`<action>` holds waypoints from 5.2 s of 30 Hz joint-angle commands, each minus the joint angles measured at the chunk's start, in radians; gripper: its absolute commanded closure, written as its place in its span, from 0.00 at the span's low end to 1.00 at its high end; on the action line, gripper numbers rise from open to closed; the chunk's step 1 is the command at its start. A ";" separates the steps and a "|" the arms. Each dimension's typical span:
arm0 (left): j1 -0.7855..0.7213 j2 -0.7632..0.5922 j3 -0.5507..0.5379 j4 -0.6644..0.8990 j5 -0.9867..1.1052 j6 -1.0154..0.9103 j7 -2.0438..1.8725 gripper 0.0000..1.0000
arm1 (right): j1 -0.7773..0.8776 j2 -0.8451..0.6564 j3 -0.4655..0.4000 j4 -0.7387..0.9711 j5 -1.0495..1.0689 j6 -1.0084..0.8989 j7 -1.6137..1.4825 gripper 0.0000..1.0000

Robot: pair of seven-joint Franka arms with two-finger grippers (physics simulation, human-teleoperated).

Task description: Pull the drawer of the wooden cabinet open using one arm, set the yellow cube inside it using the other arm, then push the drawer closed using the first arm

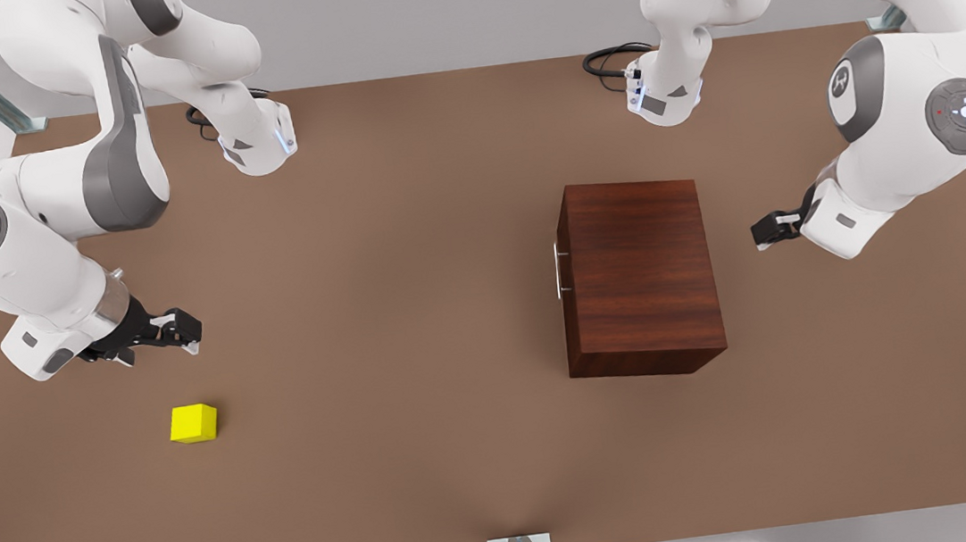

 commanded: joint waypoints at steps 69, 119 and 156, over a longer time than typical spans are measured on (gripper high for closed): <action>-0.635 0.462 0.000 0.040 0.215 0.168 -0.659 0.46 | -0.224 0.507 0.000 -0.175 -0.070 0.515 -0.180 0.40; -0.113 0.315 -0.081 0.372 0.047 -0.204 -0.015 0.00 | 0.293 0.355 0.184 0.184 -0.066 0.115 0.797 0.40; -0.328 0.169 -0.064 0.007 -0.273 0.198 -1.522 0.79 | 0.187 0.105 0.181 0.075 -0.063 -0.002 0.549 0.00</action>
